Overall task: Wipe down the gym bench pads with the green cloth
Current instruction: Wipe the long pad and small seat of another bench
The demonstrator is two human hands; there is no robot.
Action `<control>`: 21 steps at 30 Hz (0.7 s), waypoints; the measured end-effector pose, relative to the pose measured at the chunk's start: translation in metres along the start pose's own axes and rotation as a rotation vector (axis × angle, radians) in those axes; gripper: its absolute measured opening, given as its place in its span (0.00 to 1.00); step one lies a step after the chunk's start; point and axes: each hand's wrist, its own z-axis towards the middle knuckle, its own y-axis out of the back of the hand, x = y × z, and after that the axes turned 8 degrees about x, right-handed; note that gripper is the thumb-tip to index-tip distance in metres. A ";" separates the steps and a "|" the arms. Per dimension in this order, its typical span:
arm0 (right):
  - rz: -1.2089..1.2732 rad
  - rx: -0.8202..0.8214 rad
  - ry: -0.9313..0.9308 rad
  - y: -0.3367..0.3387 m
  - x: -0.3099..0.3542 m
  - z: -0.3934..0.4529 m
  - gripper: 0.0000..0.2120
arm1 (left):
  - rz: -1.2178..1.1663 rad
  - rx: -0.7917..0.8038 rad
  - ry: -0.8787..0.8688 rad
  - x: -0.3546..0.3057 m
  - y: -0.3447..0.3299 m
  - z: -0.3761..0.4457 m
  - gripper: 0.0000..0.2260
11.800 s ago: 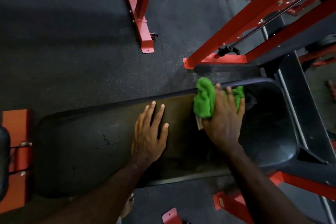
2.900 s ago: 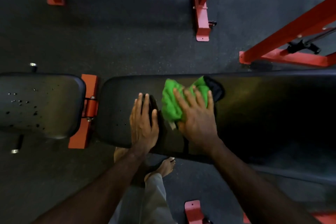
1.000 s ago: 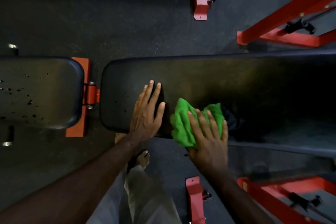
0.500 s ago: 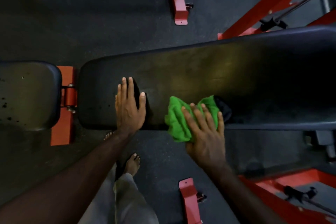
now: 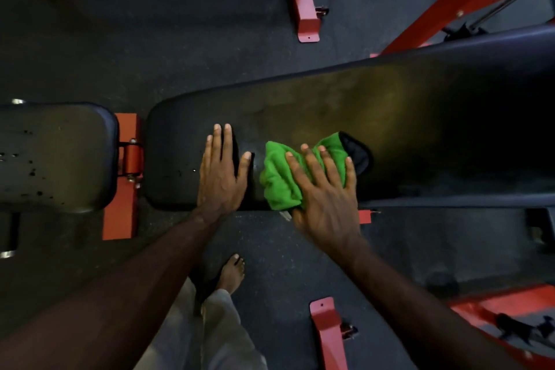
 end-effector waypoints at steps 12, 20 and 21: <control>-0.087 0.003 0.176 -0.013 0.027 0.030 0.45 | -0.054 -0.178 0.057 0.060 0.032 0.005 0.26; 0.046 -0.080 -0.163 -0.024 0.114 0.116 0.46 | -0.104 -0.192 0.221 0.137 0.036 0.023 0.28; 0.016 -0.037 -0.063 -0.033 0.125 0.110 0.45 | -0.104 -0.163 0.218 0.140 0.036 0.021 0.28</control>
